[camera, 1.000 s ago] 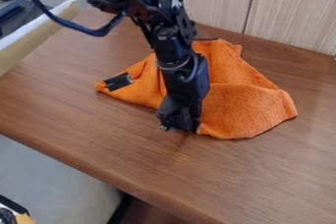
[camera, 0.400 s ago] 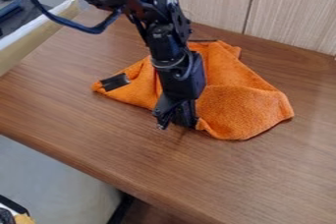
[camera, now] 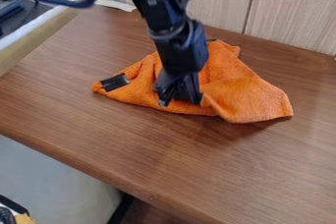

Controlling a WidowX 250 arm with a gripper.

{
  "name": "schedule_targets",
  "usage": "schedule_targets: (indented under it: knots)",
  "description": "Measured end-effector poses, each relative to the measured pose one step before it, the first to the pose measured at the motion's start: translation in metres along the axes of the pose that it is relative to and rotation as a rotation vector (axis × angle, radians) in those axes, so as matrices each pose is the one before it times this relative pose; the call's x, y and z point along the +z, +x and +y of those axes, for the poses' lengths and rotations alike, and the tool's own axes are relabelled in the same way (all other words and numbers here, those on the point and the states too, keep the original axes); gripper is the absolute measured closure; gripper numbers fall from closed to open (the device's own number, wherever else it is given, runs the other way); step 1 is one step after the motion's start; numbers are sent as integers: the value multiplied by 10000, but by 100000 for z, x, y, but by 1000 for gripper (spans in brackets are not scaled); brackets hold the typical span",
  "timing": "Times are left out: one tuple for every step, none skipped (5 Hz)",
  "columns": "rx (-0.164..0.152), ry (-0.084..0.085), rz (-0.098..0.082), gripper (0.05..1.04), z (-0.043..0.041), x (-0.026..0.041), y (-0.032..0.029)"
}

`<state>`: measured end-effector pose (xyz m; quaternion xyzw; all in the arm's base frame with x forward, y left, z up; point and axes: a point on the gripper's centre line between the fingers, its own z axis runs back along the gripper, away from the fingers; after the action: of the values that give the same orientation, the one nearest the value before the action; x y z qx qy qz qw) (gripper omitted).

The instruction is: Unfold the cloth from centre to bottom right

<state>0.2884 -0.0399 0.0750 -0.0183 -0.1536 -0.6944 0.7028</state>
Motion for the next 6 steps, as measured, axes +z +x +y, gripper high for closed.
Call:
schedule_targets:
  knots:
    - [-43,305,-166,1000,-946,2127,834]
    - [-220,148,-130,1000,-2841,1525,1036]
    - [-218,-17,-186,1000,-3246,996,773]
    - [57,-103,102,1000,-2340,-307,-361]
    - [27,-572,274,1000,-1623,-2044,-1016]
    - [158,-691,45,1000,-786,-2284,-635]
